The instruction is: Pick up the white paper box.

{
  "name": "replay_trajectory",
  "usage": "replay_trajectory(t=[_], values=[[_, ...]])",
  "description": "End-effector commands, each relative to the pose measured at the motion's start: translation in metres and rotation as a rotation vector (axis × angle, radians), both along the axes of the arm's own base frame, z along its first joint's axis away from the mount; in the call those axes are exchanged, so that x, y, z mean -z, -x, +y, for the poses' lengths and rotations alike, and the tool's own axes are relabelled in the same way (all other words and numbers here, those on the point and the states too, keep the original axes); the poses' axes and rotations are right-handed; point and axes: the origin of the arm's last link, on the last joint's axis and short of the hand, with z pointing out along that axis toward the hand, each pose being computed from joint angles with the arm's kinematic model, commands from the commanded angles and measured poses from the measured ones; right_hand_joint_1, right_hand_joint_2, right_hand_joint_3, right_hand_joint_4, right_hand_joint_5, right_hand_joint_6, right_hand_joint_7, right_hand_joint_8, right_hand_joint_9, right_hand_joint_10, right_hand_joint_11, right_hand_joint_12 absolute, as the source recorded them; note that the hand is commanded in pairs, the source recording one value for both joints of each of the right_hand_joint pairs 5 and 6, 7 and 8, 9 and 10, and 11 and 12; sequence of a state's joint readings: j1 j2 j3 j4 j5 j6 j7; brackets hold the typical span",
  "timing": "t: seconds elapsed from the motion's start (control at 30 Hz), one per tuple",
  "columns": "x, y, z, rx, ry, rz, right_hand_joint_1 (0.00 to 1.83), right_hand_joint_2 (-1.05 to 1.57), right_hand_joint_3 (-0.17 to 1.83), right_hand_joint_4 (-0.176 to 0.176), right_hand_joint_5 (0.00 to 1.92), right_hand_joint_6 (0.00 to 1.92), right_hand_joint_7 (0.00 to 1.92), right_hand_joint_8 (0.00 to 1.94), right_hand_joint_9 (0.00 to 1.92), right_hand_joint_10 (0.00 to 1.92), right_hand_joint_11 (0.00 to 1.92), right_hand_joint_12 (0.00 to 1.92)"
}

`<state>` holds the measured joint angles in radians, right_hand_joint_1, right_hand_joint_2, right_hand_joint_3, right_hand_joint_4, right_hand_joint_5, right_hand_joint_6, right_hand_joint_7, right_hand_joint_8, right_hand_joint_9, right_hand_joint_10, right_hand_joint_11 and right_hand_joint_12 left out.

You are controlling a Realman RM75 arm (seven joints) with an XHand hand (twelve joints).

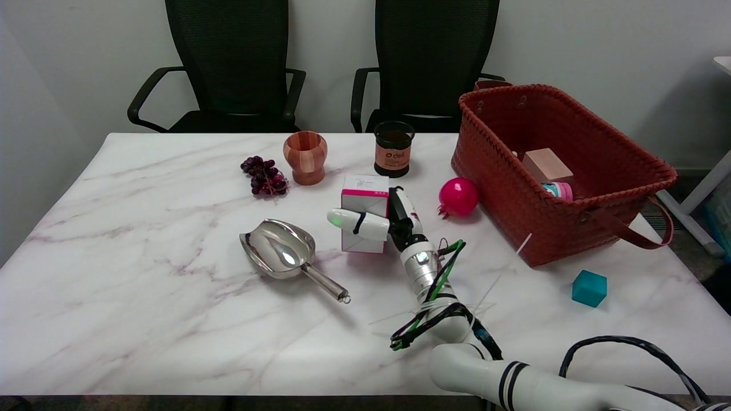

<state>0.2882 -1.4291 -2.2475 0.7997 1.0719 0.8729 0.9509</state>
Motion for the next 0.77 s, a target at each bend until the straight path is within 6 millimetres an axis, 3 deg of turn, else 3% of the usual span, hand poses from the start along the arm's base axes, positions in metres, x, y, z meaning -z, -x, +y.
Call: replay_trajectory(t=[0.03,0.4,0.77], values=[[-0.003,-0.038,-0.001,-0.155,0.034,-0.038,1.17,0.78,0.07,0.000,0.95,0.95,1.21,1.21,1.07,1.07,0.97,0.97],[-0.015,-0.096,-0.003,-0.359,0.035,-0.009,1.18,0.81,0.10,0.000,0.94,0.94,1.23,1.23,1.09,1.09,1.02,1.02],[-0.047,-0.174,0.014,-0.517,0.193,0.296,1.17,0.85,0.17,0.000,0.93,0.93,1.25,1.25,1.13,1.13,1.06,1.06]])
